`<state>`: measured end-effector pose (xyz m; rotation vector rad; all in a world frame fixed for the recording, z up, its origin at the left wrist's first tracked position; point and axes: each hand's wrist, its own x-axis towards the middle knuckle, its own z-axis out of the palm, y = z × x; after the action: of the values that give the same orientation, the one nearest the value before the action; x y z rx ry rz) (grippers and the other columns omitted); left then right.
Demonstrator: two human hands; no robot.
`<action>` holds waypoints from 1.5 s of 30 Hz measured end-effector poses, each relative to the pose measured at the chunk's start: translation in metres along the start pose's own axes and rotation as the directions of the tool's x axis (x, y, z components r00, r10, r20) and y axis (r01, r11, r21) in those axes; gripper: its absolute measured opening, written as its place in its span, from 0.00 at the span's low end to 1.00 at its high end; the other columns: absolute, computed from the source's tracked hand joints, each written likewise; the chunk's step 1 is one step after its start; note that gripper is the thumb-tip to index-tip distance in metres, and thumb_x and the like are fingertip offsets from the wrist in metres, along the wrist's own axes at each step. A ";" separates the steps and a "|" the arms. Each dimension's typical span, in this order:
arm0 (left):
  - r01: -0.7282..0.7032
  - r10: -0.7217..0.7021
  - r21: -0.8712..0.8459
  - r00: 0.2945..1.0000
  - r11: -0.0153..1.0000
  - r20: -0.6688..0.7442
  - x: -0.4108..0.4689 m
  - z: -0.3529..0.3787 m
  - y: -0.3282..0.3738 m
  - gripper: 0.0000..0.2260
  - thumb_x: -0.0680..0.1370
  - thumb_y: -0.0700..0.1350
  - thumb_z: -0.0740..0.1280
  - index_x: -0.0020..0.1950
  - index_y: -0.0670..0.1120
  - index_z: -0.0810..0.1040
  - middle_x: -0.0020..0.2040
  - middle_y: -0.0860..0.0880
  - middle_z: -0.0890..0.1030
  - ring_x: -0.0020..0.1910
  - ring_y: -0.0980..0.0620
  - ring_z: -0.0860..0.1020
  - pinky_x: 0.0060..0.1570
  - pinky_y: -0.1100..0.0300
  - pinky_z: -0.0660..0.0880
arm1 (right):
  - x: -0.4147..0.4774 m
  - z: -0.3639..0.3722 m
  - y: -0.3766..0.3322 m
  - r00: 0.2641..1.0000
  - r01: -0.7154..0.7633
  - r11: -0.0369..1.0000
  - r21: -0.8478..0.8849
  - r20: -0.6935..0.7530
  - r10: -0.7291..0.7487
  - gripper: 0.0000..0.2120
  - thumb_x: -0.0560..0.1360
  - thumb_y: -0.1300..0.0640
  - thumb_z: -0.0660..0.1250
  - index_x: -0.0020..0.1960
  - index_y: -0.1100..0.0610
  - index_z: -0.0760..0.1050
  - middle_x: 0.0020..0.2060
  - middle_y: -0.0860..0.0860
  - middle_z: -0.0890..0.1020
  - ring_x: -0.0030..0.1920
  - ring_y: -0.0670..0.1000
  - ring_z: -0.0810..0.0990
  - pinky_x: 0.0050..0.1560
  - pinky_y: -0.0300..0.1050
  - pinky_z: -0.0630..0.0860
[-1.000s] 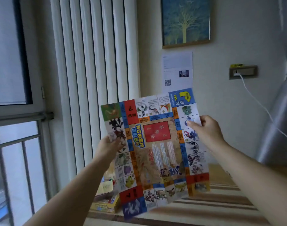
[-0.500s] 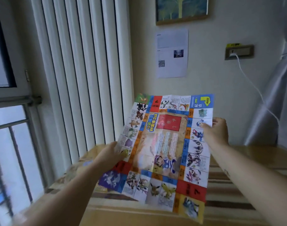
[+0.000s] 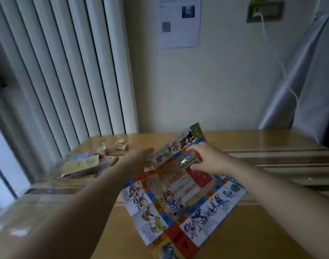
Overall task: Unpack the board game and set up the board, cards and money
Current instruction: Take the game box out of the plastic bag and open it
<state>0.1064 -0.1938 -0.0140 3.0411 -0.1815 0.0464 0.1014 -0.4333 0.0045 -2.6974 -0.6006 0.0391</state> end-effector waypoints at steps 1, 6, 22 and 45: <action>-0.011 0.011 0.010 1.000 1.000 -0.005 0.001 0.002 0.006 0.30 0.78 0.34 0.61 0.76 0.52 0.57 0.66 0.45 0.74 0.52 0.49 0.78 0.42 0.60 0.77 | -0.001 0.010 0.001 0.996 0.012 0.998 -0.057 0.089 -0.007 0.30 0.75 0.52 0.69 0.73 0.49 0.61 0.72 0.51 0.63 0.70 0.52 0.65 0.67 0.49 0.67; -0.114 0.103 0.203 0.993 0.973 0.064 0.011 0.011 0.029 0.30 0.78 0.37 0.60 0.77 0.53 0.54 0.68 0.49 0.73 0.64 0.50 0.72 0.69 0.49 0.61 | -0.002 0.034 0.013 0.982 0.029 0.960 -0.278 0.187 0.024 0.38 0.74 0.51 0.69 0.77 0.47 0.52 0.77 0.50 0.48 0.76 0.54 0.47 0.74 0.55 0.55; -0.104 0.111 0.094 0.991 0.990 -0.079 0.036 0.053 0.042 0.33 0.79 0.43 0.64 0.77 0.59 0.48 0.75 0.50 0.56 0.74 0.45 0.56 0.70 0.34 0.41 | 0.010 0.062 0.057 0.833 -0.169 0.941 -0.294 0.468 0.296 0.57 0.62 0.29 0.69 0.77 0.44 0.36 0.76 0.47 0.34 0.75 0.57 0.34 0.72 0.68 0.46; -0.074 0.050 0.044 0.914 0.996 0.402 -0.045 0.094 0.064 0.34 0.74 0.71 0.44 0.74 0.62 0.33 0.76 0.50 0.31 0.74 0.39 0.34 0.66 0.30 0.36 | -0.043 0.078 0.033 0.915 -0.163 0.961 -0.222 0.331 0.231 0.35 0.76 0.36 0.56 0.77 0.40 0.42 0.77 0.48 0.39 0.76 0.56 0.39 0.70 0.70 0.43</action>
<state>0.0565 -0.2612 -0.1036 3.0619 -0.3107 -0.5821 0.0670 -0.4515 -0.0820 -2.9522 -0.4437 0.5612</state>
